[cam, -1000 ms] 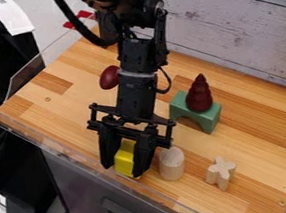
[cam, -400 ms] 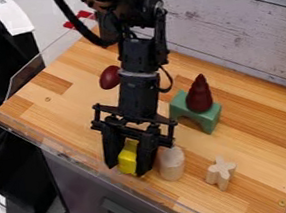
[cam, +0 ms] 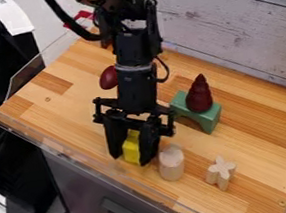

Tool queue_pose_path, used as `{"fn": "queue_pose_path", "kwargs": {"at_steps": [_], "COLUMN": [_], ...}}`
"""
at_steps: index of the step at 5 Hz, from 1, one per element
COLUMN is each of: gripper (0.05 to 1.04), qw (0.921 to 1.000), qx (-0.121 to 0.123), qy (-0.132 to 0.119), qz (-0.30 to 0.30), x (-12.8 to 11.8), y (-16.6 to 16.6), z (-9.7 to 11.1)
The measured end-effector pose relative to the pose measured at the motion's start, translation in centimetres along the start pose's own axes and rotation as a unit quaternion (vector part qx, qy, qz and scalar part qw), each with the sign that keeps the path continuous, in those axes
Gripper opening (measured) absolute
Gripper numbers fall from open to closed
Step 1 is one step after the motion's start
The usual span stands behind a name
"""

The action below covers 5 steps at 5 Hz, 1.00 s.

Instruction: Move the the Yellow Object to the centre of the table

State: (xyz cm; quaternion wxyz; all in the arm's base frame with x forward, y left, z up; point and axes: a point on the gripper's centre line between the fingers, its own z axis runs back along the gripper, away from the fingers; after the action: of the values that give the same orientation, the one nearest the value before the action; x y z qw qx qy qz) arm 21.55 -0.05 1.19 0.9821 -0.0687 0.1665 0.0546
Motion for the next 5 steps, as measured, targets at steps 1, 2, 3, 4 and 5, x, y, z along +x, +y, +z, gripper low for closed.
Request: {"fn": "queue_pose_path", "kwargs": {"at_steps": [1,2,3,4,5], "gripper": [0.56,0.56,0.56,0.56,0.56], "qw": [0.9999,0.9999,0.9998,0.9996,0.9994], "qx": [-0.005,-0.005,0.003,0.009,0.011], "qy": [-0.003,-0.003,0.003,0.014,0.018], "qz": [0.011,0.016,0.019,0.024,0.029], "x": [0.36,0.4,0.34,0.09,-0.07], "y": [0.47,0.68,0.95,1.14,1.2], "z": [0.13,0.19,0.21,0.07,0.01]}}
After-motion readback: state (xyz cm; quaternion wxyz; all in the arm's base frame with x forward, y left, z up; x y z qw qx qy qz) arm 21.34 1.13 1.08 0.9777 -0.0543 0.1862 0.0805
